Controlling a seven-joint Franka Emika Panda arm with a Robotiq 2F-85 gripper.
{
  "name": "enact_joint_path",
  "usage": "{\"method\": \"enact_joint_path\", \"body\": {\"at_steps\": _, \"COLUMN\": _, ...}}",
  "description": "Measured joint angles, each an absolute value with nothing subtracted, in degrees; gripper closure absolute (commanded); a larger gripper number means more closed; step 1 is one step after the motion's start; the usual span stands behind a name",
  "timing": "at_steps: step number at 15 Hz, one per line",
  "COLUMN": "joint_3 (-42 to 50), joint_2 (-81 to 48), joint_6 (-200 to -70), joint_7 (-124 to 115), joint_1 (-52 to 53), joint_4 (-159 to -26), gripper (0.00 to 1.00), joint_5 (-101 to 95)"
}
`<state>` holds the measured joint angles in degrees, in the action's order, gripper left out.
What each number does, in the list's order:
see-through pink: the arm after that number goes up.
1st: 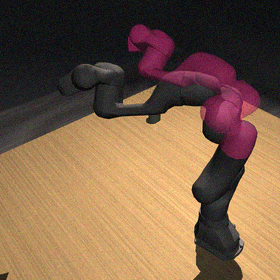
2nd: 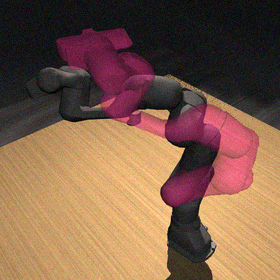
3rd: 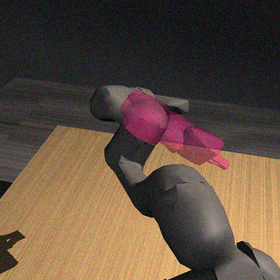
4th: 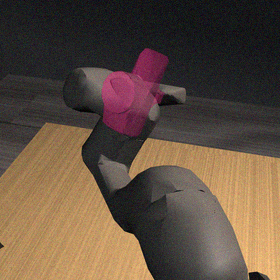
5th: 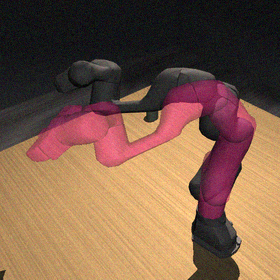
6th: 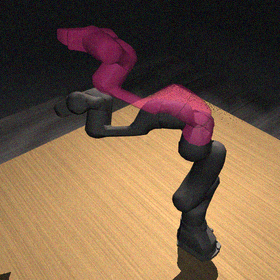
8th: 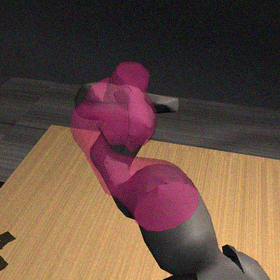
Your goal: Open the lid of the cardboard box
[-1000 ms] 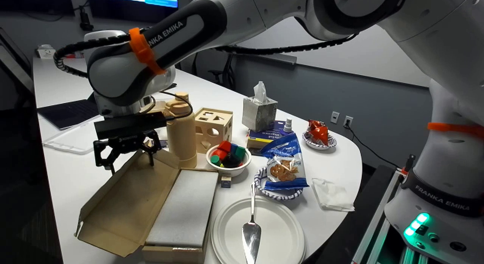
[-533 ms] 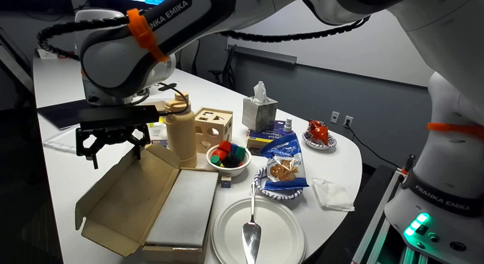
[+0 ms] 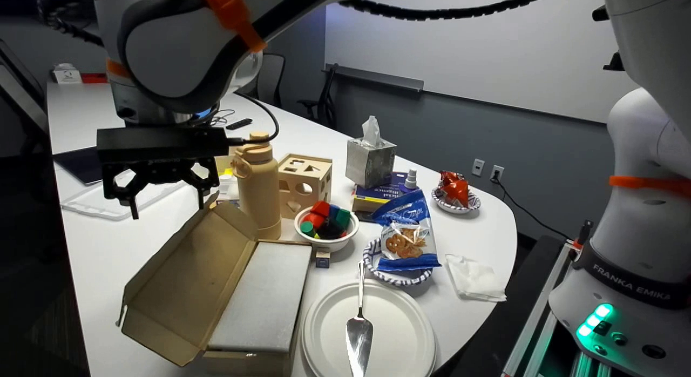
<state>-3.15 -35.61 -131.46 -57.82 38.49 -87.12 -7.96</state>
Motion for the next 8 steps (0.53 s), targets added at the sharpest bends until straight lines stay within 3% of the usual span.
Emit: {"method": "enact_joint_path", "body": {"at_steps": 8, "joint_3": -1.9, "joint_2": -25.7, "joint_6": -129.5, "joint_7": -68.2, "joint_1": 39.4, "joint_4": -98.1, "gripper": 0.0, "joint_5": -12.2}}
